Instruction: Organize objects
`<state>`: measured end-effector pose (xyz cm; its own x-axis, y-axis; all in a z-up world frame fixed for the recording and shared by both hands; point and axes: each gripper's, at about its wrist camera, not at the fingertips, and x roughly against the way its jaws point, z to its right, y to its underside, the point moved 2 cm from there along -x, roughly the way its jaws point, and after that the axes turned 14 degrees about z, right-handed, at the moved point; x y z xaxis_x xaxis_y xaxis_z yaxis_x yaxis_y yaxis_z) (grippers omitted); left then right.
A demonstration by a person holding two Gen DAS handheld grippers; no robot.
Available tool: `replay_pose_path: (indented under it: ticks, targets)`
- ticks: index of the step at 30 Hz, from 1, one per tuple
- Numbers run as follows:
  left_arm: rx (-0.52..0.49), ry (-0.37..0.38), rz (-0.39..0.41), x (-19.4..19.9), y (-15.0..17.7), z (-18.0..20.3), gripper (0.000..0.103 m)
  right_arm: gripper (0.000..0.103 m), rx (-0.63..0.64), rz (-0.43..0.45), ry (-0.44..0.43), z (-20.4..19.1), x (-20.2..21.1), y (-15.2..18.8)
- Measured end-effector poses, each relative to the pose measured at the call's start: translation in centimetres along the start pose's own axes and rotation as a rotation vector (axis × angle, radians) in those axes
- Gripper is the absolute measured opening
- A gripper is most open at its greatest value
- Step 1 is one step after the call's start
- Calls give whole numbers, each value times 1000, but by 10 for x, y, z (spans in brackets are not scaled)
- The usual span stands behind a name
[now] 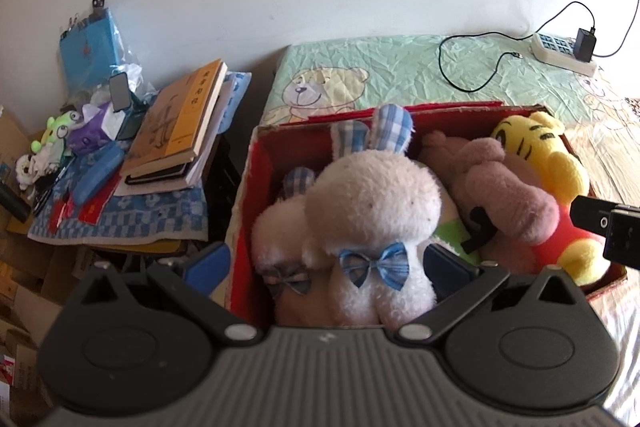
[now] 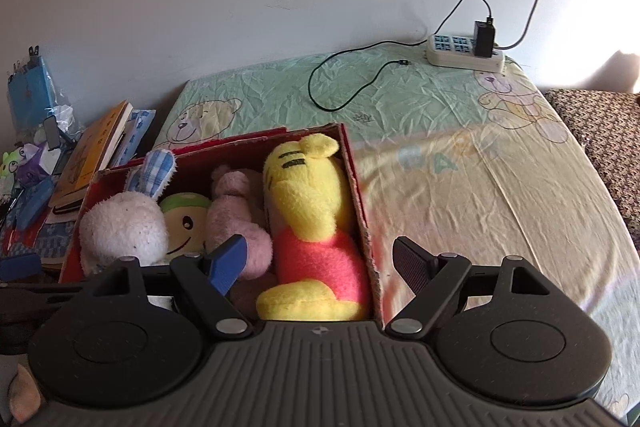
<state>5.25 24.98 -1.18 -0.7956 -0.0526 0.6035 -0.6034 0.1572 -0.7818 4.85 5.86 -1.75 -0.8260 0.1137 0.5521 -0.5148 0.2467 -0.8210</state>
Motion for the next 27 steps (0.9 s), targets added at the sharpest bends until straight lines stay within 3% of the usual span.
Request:
replay_pose_path:
  ticks: [16,21,27]
  targets:
    - [-1,-28,8,15,10,-6,103,82,16,15,-39,-17,9,7]
    - [37,32,-1,14,13,-9,102,82,25,1,-47,-19,8,12]
    - [32,-12,23,16,11,-7,101,82,16,12,-51,-18,11,11]
